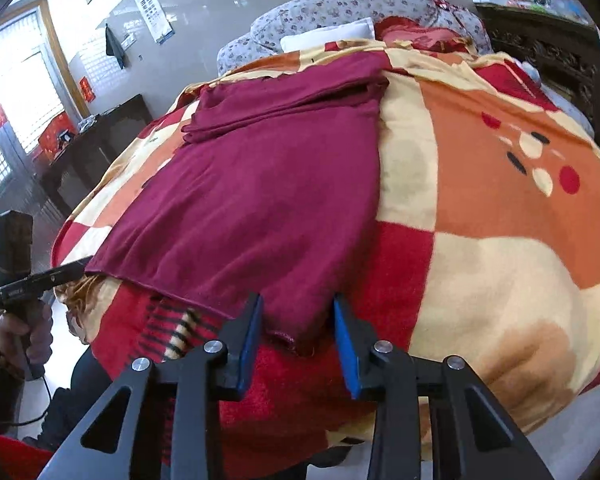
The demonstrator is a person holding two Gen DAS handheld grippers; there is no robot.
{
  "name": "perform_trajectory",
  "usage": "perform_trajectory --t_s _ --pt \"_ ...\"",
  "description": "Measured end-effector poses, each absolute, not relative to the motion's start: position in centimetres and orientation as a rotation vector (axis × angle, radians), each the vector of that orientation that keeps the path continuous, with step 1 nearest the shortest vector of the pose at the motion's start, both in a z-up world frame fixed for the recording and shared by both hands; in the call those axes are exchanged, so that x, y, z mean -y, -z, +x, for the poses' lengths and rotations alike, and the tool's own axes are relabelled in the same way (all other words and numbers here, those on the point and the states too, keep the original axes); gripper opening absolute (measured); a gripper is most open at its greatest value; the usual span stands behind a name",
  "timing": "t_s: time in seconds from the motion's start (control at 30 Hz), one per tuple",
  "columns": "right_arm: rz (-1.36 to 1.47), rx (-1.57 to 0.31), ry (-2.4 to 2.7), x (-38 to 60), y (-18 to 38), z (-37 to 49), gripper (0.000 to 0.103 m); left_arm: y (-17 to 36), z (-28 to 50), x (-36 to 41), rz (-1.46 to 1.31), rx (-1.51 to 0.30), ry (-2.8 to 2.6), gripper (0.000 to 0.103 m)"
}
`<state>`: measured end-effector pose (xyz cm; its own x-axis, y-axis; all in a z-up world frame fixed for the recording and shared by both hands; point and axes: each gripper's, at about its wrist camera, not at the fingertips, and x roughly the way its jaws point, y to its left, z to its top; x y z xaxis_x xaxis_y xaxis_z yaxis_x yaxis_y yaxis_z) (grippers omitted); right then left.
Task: Fold small clothes
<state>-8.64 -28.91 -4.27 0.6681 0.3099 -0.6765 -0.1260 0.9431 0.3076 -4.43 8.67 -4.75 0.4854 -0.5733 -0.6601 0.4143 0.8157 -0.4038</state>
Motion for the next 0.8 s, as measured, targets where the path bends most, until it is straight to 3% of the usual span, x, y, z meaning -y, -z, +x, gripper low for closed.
perform_trajectory --t_s 0.17,0.33,0.53,0.7,0.73,0.77,0.8 --pt "0.248 -0.820 -0.254 28.7 4.2 -8.3 0.046 4.8 -3.8 -9.6 -0.321 -0.913 0.601 0.088" --pt "0.204 -0.809 -0.267 27.7 4.1 -8.4 0.063 4.7 -3.7 -8.6 -0.415 -0.954 0.694 0.088" --pt "0.155 -0.789 -0.252 26.9 4.0 -8.7 0.065 4.8 -2.9 -9.6 -0.442 -0.927 0.598 0.087" --pt "0.309 -0.772 -0.281 28.7 4.0 -8.8 0.065 4.4 -3.1 -9.0 -0.463 -0.910 0.658 0.086" --pt "0.332 -0.768 -0.284 29.0 4.0 -8.8 0.065 4.5 -3.0 -9.1 -0.461 -0.904 0.654 0.080" --pt "0.348 -0.766 -0.283 29.0 4.0 -8.8 0.064 4.8 -2.7 -9.4 -0.471 -0.907 0.629 0.064" --pt "0.368 -0.759 -0.280 29.2 4.0 -8.8 0.060 5.2 -2.4 -9.7 -0.486 -0.921 0.598 0.056"
